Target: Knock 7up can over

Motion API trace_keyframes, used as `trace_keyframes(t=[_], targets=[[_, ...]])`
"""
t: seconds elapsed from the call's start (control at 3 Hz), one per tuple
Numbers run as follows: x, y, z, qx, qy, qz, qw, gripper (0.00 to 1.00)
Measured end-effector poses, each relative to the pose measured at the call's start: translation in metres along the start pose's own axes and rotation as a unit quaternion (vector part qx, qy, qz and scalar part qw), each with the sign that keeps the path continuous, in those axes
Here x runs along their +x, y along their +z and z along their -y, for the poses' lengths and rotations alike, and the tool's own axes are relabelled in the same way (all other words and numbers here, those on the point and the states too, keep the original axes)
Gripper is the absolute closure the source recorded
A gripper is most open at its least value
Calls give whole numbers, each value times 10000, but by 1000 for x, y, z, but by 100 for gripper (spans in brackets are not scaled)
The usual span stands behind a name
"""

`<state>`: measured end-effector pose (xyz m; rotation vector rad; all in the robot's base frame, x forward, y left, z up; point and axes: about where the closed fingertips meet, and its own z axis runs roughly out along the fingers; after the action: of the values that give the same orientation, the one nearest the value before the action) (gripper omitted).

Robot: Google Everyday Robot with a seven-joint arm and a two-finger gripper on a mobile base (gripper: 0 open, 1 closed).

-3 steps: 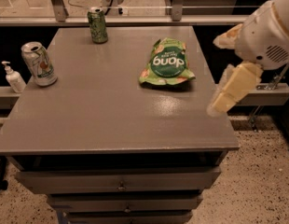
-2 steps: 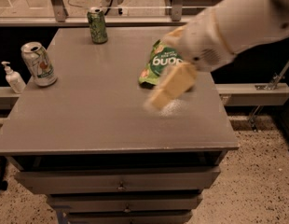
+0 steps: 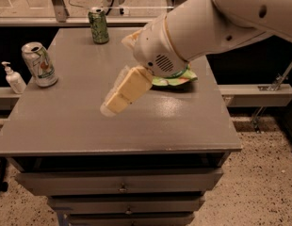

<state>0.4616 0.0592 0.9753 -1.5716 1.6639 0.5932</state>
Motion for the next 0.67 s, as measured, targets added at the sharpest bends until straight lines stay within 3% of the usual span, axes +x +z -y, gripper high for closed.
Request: trace_keyframes(t=[0.33, 0.67], targets=[[-2, 15, 3, 87, 62, 236, 9997, 0], [-10, 70, 6, 25, 201, 971, 9951, 0]])
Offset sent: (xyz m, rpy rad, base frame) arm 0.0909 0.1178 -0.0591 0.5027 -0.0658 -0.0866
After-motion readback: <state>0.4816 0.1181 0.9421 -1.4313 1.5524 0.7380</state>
